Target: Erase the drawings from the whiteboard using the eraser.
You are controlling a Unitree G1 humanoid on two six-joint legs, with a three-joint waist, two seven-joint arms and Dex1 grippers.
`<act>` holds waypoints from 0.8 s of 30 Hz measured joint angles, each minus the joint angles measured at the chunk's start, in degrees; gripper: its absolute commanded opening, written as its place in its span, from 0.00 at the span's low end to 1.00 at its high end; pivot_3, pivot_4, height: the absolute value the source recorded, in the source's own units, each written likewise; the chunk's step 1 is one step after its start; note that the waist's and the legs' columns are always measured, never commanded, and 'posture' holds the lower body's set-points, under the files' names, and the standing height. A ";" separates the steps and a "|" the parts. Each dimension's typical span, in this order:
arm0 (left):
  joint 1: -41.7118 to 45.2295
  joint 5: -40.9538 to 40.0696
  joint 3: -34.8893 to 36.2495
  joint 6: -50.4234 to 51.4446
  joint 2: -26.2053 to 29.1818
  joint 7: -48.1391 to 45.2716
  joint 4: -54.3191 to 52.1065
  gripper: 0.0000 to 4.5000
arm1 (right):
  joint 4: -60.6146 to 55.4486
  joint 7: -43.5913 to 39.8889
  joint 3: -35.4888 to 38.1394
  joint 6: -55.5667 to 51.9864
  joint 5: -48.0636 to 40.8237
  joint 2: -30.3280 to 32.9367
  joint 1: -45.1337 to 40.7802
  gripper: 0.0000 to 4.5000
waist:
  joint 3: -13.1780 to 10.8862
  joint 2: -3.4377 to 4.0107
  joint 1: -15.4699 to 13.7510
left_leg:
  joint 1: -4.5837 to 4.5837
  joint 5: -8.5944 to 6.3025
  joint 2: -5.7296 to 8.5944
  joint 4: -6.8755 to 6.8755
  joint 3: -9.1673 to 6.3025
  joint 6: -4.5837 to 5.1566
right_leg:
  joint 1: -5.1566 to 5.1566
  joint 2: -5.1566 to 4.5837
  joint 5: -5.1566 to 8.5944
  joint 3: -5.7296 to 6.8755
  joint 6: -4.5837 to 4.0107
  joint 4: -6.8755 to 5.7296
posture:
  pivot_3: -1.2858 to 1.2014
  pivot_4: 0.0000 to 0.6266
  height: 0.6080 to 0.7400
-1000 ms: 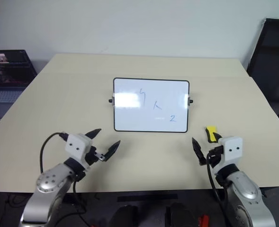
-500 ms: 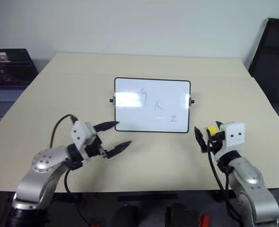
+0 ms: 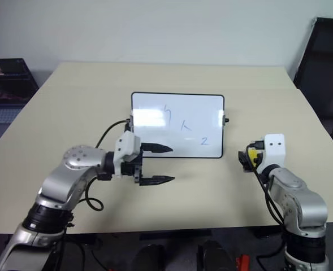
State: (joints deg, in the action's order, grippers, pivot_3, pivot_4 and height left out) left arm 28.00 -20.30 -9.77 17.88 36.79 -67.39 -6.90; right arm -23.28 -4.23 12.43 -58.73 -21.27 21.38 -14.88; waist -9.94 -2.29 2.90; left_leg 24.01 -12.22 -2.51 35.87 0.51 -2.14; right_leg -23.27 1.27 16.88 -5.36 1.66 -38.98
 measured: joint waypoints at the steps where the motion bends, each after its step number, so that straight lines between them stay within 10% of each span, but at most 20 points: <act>1: 0.64 0.21 -0.05 0.01 -0.16 -0.30 0.84 1.00 | 1.30 -0.36 -0.03 0.63 0.31 0.01 -0.18 0.99 | 0.00 0.00 -0.01 | 0.03 0.00 0.00 0.01 -0.01 0.00 | -0.01 0.00 0.00 0.01 0.00 0.01 | 0.52 0.24 1.00; 9: 2.59 0.50 -0.04 0.06 -0.61 -0.77 2.29 1.00 | 6.01 -2.90 -0.02 2.97 1.40 0.67 -0.25 0.95 | 0.00 0.01 0.09 | 0.06 -0.03 0.01 0.01 -0.02 0.03 | -0.02 -0.01 0.00 0.04 0.00 0.01 | 0.52 0.24 1.00; 19: 2.29 0.48 0.01 0.47 -0.59 -0.18 1.94 1.00 | 7.60 -4.47 -0.07 3.24 2.27 1.02 -0.14 0.23 | 0.00 0.01 0.10 | 0.05 -0.03 0.01 0.05 -0.01 0.03 | -0.01 -0.01 -0.01 0.03 0.00 -0.01 | 0.52 0.24 1.00; 24: 1.17 0.41 0.02 0.79 -0.59 0.71 1.21 1.00 | 8.00 -4.75 -0.27 3.24 2.68 1.14 -0.76 0.15 | 0.00 0.01 0.10 | 0.05 -0.03 0.01 0.09 -0.01 0.03 | 0.00 -0.01 -0.12 0.02 -0.15 -0.04 | 0.52 0.24 1.00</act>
State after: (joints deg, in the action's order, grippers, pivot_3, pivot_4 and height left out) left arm 29.17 -19.89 -9.74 18.67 36.20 -66.68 -5.69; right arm -15.28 -8.98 12.17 -55.49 -18.59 22.51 -15.64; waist -9.94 -2.28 2.99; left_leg 24.05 -12.25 -2.50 35.97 0.50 -2.12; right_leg -23.27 1.26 16.76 -5.34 1.52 -39.02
